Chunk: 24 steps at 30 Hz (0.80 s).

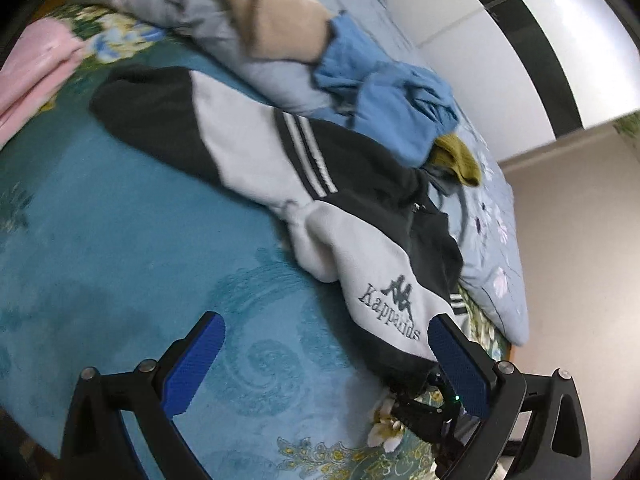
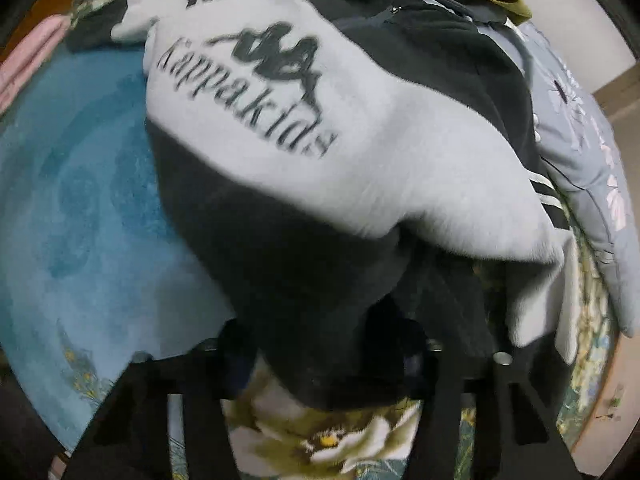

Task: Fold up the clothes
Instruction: 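Grasp the jacket hem with the right gripper and lift it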

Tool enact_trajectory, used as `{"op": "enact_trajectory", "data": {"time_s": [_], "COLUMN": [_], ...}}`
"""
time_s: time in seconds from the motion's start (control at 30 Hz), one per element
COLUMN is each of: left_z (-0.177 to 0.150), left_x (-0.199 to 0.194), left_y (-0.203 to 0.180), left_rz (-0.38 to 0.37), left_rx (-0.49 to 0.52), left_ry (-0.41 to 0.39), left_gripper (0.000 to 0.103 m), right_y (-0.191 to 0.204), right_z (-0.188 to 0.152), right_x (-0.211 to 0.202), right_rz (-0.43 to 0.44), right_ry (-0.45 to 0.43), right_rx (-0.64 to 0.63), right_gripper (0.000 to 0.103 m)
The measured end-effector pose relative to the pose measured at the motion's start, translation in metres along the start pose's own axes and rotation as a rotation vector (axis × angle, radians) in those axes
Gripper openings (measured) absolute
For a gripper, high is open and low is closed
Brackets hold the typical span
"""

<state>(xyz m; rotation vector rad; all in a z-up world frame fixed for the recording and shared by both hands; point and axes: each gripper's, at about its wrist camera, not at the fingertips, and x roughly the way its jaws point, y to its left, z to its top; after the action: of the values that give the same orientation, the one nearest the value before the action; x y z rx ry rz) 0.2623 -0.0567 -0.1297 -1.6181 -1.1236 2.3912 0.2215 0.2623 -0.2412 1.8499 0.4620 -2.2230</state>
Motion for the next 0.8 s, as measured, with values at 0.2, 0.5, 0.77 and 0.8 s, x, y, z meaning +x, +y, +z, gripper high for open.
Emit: {"op": "enact_trajectory", "data": {"time_s": [0.2,0.5,0.77,0.8], "left_z": [-0.004,0.0,0.021,0.026], "left_x": [-0.001,0.04,0.128,0.139], "left_y": [0.01,-0.014,-0.06,-0.067], "left_rz": [0.02,0.019,-0.028,-0.034], "left_rx": [-0.071,-0.032,0.085,0.111], "left_ry": [-0.01,0.049,0.117,0.121], "left_gripper": [0.103,0.103,0.103,0.103], "right_y": [-0.063,-0.203,-0.246,-0.245], "right_z": [0.037,0.114,0.124,0.127], "right_x": [-0.055,-0.067,0.0,-0.001], "right_rz": [0.295,0.582,0.522,0.514], "right_ry": [-0.109,-0.257,-0.165,-0.159], "right_rx": [0.182,0.587,0.76,0.743], "right_gripper": [0.014,0.014,0.014,0.014]}}
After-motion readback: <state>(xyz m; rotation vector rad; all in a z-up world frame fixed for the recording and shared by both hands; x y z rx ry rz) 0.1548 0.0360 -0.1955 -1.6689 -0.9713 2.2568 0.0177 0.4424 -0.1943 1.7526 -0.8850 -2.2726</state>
